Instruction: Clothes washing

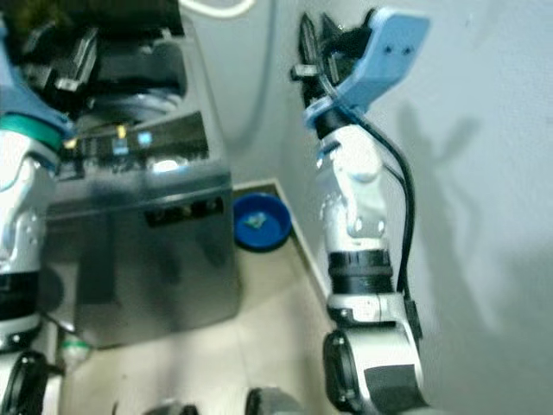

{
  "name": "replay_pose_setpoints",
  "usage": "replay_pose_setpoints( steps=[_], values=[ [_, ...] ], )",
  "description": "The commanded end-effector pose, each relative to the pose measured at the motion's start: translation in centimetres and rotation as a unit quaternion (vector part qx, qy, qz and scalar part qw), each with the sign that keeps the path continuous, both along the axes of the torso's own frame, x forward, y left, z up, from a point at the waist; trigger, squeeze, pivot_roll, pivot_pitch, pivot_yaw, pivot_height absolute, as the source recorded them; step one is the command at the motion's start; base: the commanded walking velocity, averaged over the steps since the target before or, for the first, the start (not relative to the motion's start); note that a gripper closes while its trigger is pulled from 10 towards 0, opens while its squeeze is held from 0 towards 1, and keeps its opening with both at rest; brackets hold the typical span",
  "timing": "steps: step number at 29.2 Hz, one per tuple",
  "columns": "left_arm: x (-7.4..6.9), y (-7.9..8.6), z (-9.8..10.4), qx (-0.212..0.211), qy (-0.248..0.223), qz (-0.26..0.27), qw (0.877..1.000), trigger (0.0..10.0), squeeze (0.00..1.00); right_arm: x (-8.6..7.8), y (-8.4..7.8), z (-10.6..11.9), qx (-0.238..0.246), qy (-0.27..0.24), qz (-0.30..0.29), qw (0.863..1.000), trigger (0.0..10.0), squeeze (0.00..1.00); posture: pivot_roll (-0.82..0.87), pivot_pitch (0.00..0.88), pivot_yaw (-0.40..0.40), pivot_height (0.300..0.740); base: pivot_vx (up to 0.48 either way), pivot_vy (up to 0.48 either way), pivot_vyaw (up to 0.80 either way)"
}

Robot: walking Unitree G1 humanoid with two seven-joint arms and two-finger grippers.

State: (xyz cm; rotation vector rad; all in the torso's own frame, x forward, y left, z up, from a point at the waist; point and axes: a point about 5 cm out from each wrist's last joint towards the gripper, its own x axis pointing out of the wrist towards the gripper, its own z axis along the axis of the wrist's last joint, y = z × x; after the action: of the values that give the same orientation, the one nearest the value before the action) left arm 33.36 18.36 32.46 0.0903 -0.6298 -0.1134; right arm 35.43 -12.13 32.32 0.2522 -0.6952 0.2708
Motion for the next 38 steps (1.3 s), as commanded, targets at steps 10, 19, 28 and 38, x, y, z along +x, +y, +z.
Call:
replay_pose_setpoints(
  steps=[10,19,28,38],
  values=[
    [0.1,-0.4,-0.6,0.013,0.012,-0.004,1.0,10.0,0.0,-0.1,0.4,-0.3,-0.026,-0.005,0.0,1.0,10.0,0.0,0.05,0.06,0.004,0.74,0.0,0.0,0.25],
    [0.2,-0.6,-0.8,0.02,0.016,-0.008,1.0,10.0,0.0,-0.2,0.5,-0.5,-0.04,-0.006,-0.004,0.999,10.0,0.0,0.06,0.065,0.007,0.74,0.0,0.0,0.58],
    [0.2,-1.2,-1.4,0.039,0.027,-0.02,0.999,10.0,0.0,-0.2,0.5,-1.2,-0.052,-0.002,-0.011,0.999,10.0,0.0,0.06,0.068,0.008,0.74,0.0,0.0,0.8],
    [0.2,-1.3,-1.4,0.044,0.025,-0.022,0.998,10.0,0.0,-0.2,0.5,-1.2,-0.051,-0.003,-0.013,0.999,10.0,0.0,0.06,0.069,0.011,0.74,0.0,0.0,0.8]
  ],
)
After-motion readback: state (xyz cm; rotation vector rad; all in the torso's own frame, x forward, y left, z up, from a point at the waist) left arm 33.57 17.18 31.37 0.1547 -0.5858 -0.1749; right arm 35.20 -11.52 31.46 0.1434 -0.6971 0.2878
